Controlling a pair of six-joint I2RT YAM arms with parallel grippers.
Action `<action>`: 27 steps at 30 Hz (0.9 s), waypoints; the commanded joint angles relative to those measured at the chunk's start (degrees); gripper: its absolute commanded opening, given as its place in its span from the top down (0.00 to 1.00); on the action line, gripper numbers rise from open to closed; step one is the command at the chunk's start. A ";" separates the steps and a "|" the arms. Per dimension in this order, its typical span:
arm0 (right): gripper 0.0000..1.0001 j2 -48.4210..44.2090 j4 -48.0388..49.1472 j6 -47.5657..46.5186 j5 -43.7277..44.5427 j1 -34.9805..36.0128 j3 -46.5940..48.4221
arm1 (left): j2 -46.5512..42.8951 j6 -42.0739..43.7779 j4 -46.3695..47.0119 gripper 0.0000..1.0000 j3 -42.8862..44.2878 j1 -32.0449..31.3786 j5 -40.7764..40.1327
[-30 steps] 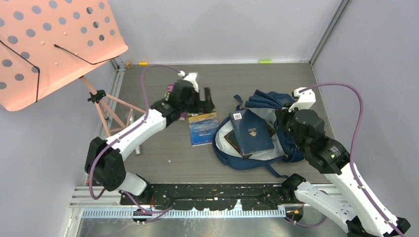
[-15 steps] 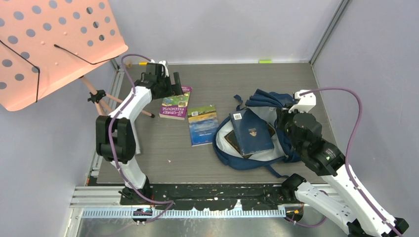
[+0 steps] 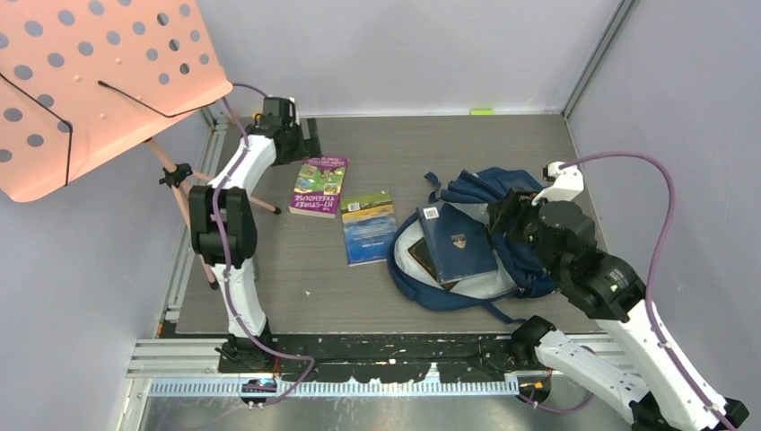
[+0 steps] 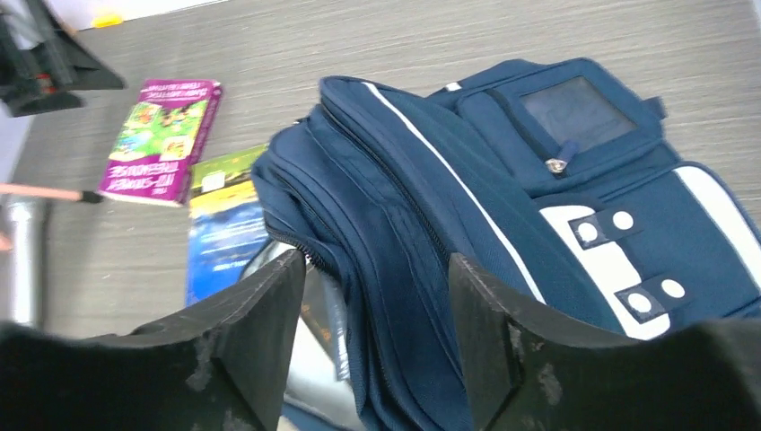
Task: Pack the student bag
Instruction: Pick up the book from the center of the board.
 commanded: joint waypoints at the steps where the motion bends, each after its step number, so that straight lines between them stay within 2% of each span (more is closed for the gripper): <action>1: 0.32 2.05 -10.44 3.81 -5.69 -0.44 10.49 | 4.46 0.54 -4.81 0.01 5.40 0.88 0.82; 5: 0.29 3.73 -13.15 4.94 -10.84 -0.44 17.15 | 7.58 -0.85 -7.00 0.01 7.13 0.87 -0.08; 8: 0.28 6.02 -12.32 4.74 -12.91 -0.45 21.39 | 8.49 -1.83 -7.93 0.02 7.17 0.91 3.06; 11: 0.23 10.03 -7.67 3.24 -13.68 -0.44 23.42 | 8.99 -2.91 -8.83 0.02 6.02 0.96 2.94; 14: 0.19 14.04 -1.51 1.06 -14.03 -0.44 21.00 | 9.57 -2.94 -10.35 0.02 4.89 0.97 1.45; 17: 0.16 17.89 6.20 1.02 -14.40 -0.53 18.58 | 9.50 -3.28 -10.47 0.02 3.47 0.97 3.31; 22: 0.13 30.85 13.13 3.73 -15.75 -1.54 19.28 | 8.50 -4.21 -10.44 0.02 0.85 0.90 7.38; 25: 0.14 39.41 17.23 6.20 -21.37 -3.31 21.93 | 7.44 -5.57 -8.83 0.02 -1.86 0.97 9.52; 27: 0.15 46.28 19.82 8.20 -25.37 -5.23 25.05 | 7.03 -6.61 -6.78 0.06 -4.10 0.97 12.01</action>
